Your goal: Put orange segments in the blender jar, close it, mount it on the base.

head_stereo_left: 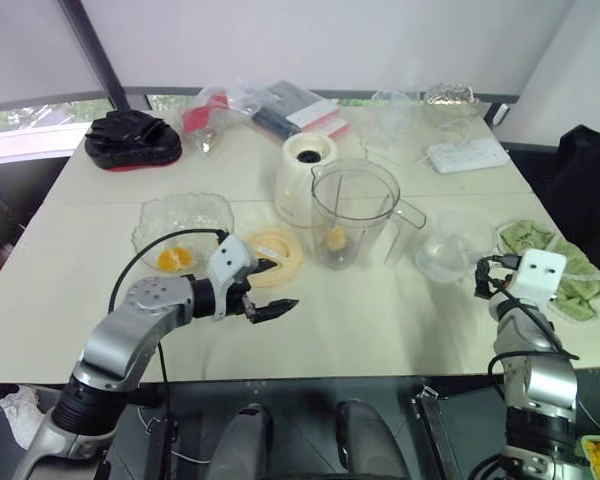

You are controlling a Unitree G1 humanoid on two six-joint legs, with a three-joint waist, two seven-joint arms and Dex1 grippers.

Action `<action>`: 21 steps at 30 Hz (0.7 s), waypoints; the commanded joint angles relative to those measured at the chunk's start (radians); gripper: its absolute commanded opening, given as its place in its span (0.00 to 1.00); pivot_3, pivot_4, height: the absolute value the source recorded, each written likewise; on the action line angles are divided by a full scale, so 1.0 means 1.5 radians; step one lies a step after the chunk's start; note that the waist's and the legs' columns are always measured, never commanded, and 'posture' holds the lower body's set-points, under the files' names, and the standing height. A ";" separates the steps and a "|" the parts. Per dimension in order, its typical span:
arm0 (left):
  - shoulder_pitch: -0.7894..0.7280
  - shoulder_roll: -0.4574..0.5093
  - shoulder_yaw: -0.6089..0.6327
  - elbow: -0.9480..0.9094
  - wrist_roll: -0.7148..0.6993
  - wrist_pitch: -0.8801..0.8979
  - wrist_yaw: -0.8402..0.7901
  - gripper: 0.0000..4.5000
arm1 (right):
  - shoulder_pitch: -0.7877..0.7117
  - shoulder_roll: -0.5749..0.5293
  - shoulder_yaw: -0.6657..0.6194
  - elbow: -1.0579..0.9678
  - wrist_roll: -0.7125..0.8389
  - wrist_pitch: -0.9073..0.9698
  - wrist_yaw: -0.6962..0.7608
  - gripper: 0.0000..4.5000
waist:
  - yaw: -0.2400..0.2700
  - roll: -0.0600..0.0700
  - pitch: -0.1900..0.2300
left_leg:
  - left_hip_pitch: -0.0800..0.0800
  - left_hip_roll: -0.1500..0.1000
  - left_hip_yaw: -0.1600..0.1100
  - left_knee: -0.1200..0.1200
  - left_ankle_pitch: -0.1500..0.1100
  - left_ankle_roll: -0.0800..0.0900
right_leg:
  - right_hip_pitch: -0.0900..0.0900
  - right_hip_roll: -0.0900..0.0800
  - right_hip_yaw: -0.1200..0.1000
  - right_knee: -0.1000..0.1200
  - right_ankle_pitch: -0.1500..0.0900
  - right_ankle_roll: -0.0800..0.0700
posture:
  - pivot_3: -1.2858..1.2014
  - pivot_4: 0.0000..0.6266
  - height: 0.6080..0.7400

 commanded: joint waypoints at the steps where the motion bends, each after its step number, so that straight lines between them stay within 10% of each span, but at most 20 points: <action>1: 0.003 0.005 0.000 -0.028 0.004 -0.014 0.002 0.99 | -0.013 0.002 -0.010 -0.007 0.000 -0.022 -0.009 0.87 | 0.000 0.000 0.000 | 0.000 0.000 0.000 0.000 0.000 0.000 | 0.000 0.000 0.000 0.000 0.000 0.000 | 0.52 0.24 1.00; 5: 0.008 0.015 -0.001 -0.037 0.000 -0.010 -0.006 1.00 | -0.015 0.011 0.005 0.005 -0.004 -0.037 -0.006 0.70 | -0.001 0.000 0.000 | 0.000 0.000 0.000 0.000 0.000 0.000 | 0.000 0.000 0.000 0.000 0.000 0.000 | 0.52 0.24 1.00; 11: 0.004 0.020 0.004 -0.030 0.001 -0.011 -0.002 1.00 | -0.024 0.022 0.008 0.009 -0.002 -0.047 -0.013 0.01 | 0.003 0.000 0.000 | 0.000 0.000 0.000 0.000 0.000 0.000 | 0.000 0.000 0.000 0.000 0.000 0.000 | 0.52 0.24 1.00; 21: 0.000 0.020 0.002 -0.032 -0.001 -0.004 0.002 1.00 | -0.028 0.050 0.018 0.009 0.002 -0.054 -0.031 0.01 | -0.001 0.000 0.000 | 0.000 0.000 -0.001 -0.001 0.000 0.000 | 0.000 0.000 0.000 0.000 0.000 0.000 | 0.52 0.24 1.00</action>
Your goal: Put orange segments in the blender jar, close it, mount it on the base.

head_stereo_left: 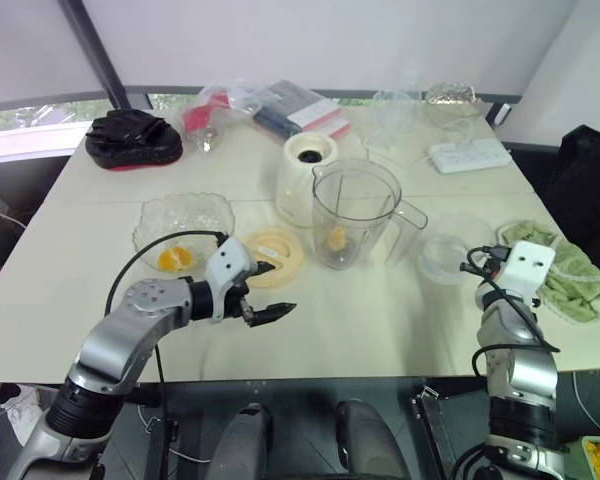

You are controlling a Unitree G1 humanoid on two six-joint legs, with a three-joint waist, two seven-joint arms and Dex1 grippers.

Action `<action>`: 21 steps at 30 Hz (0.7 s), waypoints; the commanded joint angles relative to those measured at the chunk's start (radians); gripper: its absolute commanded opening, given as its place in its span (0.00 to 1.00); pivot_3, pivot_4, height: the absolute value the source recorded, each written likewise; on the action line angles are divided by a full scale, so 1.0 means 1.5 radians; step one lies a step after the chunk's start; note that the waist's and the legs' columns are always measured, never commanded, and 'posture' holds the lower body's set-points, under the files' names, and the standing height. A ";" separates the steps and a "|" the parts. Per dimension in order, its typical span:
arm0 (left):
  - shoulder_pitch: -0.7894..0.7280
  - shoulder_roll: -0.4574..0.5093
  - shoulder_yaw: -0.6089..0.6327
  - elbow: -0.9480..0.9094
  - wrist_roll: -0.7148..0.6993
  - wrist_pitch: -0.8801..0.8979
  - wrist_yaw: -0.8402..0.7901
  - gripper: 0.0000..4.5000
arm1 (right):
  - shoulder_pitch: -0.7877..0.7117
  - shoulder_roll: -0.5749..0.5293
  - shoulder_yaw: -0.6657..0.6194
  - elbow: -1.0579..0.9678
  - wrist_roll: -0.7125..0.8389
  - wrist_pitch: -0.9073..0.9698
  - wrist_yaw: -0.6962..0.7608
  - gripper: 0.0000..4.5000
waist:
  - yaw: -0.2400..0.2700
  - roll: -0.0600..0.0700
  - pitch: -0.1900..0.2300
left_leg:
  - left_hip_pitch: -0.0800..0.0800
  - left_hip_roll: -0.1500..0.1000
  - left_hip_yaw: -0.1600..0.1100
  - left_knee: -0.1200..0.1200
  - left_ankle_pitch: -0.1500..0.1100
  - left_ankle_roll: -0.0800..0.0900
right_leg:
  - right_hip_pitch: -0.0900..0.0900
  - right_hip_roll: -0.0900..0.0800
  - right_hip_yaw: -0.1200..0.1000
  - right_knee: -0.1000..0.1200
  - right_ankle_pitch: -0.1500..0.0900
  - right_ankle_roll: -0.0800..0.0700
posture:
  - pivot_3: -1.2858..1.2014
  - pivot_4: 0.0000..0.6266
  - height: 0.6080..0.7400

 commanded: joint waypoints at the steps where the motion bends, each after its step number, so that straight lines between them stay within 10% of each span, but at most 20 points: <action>1: -0.009 0.003 0.006 -0.020 -0.001 -0.006 0.002 1.00 | 0.000 0.010 0.003 -0.006 -0.005 -0.009 -0.009 0.01 | 0.000 0.000 0.000 | 0.000 0.000 0.000 0.000 0.000 0.000 | 0.000 0.000 0.000 0.000 0.000 0.000 | 0.52 0.24 1.00; 21: -0.033 0.011 0.009 0.011 0.009 -0.020 -0.001 1.00 | -0.051 0.094 -0.051 -0.109 0.102 -0.129 -0.058 0.01 | 0.000 0.004 0.003 | -0.007 0.000 0.000 0.000 0.000 0.000 | -0.008 0.000 0.000 0.001 0.001 0.002 | 0.52 0.24 1.00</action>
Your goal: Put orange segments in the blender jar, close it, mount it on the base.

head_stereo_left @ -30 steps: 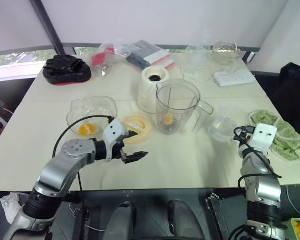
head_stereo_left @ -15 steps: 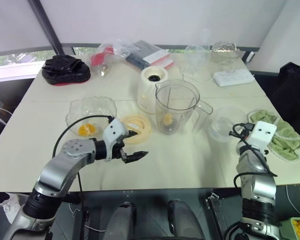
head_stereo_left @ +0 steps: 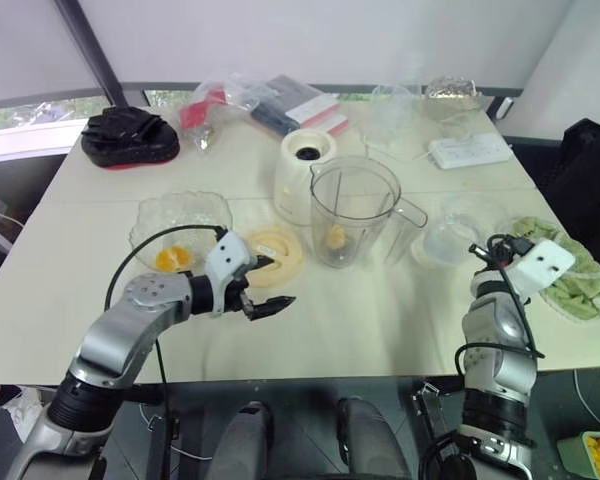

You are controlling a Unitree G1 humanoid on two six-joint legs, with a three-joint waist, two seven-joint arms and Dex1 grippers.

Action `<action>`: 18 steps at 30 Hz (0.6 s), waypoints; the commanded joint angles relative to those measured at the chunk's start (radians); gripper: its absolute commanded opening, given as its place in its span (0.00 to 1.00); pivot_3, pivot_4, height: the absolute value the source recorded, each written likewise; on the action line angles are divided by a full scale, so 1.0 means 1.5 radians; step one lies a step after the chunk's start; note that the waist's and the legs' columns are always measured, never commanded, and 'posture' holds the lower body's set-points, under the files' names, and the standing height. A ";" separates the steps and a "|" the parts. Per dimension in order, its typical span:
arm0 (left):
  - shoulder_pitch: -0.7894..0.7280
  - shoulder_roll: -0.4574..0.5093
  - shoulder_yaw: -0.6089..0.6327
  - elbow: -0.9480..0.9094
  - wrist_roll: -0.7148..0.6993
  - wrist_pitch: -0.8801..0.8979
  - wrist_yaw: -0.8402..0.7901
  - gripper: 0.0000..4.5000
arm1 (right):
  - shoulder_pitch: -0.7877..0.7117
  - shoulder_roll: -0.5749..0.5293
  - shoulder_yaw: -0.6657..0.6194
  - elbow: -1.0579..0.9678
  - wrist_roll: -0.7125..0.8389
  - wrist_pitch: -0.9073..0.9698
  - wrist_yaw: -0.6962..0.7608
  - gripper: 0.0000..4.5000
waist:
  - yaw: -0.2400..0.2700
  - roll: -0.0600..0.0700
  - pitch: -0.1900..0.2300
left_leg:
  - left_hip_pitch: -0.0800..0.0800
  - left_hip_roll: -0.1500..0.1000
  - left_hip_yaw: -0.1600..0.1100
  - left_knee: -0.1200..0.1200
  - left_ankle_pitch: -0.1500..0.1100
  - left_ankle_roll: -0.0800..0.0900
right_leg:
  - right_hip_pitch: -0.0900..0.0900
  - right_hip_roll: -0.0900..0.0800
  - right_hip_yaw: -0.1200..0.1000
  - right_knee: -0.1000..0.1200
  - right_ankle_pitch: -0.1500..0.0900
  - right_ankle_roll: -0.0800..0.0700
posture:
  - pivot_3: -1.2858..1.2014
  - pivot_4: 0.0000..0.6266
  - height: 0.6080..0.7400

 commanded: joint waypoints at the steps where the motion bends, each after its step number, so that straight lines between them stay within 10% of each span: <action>1: -0.015 0.004 0.010 0.000 0.006 -0.018 -0.004 1.00 | -0.016 -0.026 0.010 -0.094 0.006 -0.004 0.011 0.01 | 0.000 0.001 0.001 | 0.000 0.000 0.000 0.000 0.000 0.000 | 0.000 0.000 0.000 0.000 0.000 0.000 | 0.52 0.24 1.00; 18: 0.002 -0.110 0.057 0.057 -0.024 -0.065 0.052 1.00 | -0.150 -0.298 0.030 -0.157 0.067 0.193 0.182 0.01 | 0.002 0.003 0.002 | -0.001 0.000 0.001 0.000 0.000 0.000 | -0.001 0.000 0.000 0.000 0.000 0.000 | 0.52 0.24 1.00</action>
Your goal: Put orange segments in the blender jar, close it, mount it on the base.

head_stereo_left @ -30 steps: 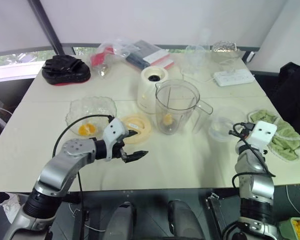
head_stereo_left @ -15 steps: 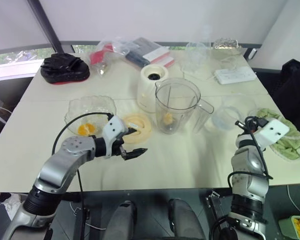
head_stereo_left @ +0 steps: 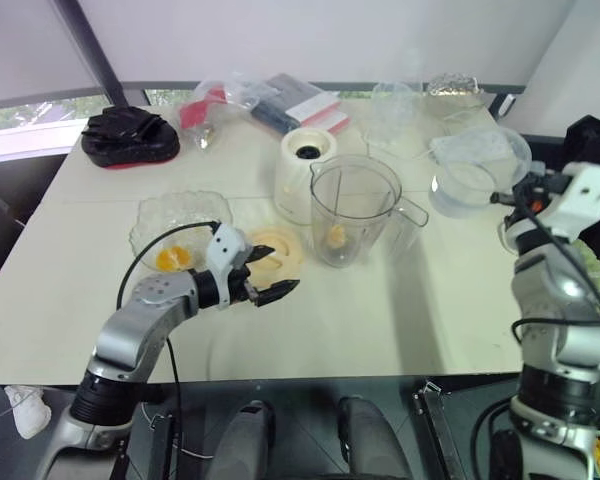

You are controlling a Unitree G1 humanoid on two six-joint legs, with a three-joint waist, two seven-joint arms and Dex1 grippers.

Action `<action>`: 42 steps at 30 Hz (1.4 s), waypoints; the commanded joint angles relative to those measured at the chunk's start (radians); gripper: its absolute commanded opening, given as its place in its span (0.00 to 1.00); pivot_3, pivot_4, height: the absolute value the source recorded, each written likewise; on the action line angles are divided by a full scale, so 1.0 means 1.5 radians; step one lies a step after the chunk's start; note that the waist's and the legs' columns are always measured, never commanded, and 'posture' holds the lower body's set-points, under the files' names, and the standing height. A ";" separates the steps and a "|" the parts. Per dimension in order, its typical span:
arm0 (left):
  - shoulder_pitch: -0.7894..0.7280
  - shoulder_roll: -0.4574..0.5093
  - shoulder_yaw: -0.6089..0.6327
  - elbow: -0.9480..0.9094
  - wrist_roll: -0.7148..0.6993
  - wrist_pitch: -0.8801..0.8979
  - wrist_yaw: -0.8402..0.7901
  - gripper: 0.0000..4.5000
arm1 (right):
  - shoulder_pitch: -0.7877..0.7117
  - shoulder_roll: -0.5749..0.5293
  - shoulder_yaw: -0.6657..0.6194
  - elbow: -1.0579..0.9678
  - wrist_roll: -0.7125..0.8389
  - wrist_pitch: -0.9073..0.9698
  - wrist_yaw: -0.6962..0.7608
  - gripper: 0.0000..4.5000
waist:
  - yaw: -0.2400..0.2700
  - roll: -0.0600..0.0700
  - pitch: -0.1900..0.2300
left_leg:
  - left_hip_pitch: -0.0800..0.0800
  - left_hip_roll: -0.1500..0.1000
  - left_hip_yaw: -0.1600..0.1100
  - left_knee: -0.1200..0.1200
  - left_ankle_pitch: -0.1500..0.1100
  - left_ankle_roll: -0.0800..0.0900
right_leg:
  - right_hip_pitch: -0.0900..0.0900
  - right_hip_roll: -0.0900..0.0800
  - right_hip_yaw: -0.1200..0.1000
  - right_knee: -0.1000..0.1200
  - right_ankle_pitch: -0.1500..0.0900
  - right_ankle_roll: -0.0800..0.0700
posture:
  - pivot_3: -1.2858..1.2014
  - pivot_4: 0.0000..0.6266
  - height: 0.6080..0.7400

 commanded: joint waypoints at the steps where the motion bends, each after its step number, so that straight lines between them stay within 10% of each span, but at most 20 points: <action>1: -0.005 -0.013 0.021 -0.008 -0.006 -0.023 0.014 1.00 | -0.050 -0.043 -0.004 -0.016 0.007 0.007 0.033 0.01 | 0.000 0.000 0.000 | 0.000 0.000 0.000 0.000 0.000 0.000 | 0.000 0.000 0.000 0.000 0.000 0.000 | 0.52 0.24 1.00; 42: 0.029 -0.043 -0.015 -0.024 0.031 -0.058 0.059 1.00 | -0.191 -0.162 0.200 0.120 -0.283 -0.115 0.195 0.01 | 0.001 0.000 0.000 | -0.001 0.000 0.000 0.000 0.000 0.000 | 0.000 0.000 0.000 0.000 0.000 0.000 | 0.52 0.24 1.00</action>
